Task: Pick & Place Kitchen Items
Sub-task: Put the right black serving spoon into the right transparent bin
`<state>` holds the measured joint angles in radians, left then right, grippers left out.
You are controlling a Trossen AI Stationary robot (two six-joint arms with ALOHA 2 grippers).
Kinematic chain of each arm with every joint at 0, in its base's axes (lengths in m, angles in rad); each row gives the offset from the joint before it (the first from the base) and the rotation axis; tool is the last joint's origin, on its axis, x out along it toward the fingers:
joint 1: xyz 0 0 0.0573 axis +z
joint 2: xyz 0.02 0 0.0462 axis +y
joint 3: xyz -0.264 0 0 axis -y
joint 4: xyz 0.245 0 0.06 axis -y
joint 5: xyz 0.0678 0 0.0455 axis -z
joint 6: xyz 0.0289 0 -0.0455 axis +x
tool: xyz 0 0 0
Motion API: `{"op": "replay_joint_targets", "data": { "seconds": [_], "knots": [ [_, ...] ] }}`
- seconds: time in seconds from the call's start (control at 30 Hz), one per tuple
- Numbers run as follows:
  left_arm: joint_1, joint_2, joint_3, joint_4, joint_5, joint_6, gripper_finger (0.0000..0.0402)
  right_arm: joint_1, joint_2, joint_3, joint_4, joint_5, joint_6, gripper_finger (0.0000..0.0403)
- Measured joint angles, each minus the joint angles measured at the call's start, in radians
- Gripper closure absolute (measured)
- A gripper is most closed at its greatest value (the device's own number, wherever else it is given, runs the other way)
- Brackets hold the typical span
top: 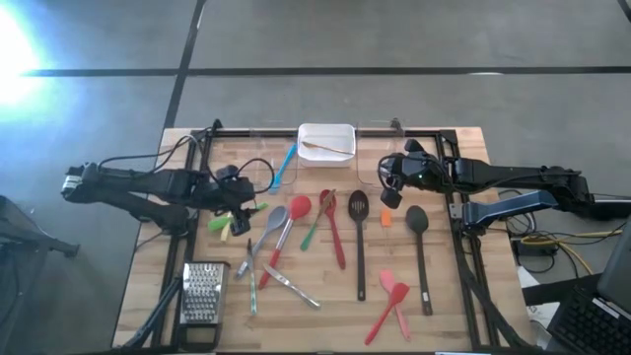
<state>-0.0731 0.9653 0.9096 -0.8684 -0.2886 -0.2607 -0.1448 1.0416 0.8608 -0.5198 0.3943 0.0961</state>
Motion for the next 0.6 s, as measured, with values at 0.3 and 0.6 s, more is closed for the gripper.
{"op": "replay_joint_targets", "data": {
  "seconds": [0.3, 0.6],
  "knots": [
    [0.000, 0.001, -0.006, 0.003, -0.028, -0.007, 0.0182, 0.001, 0.000, 0.000, -0.182, -0.085, 0.187, 0.0323],
    [0.001, 0.002, -0.072, 0.030, -0.184, -0.008, 0.0181, 0.008, 0.000, 0.000, -0.508, -0.163, 0.560, 0.0339]
  ]
}}
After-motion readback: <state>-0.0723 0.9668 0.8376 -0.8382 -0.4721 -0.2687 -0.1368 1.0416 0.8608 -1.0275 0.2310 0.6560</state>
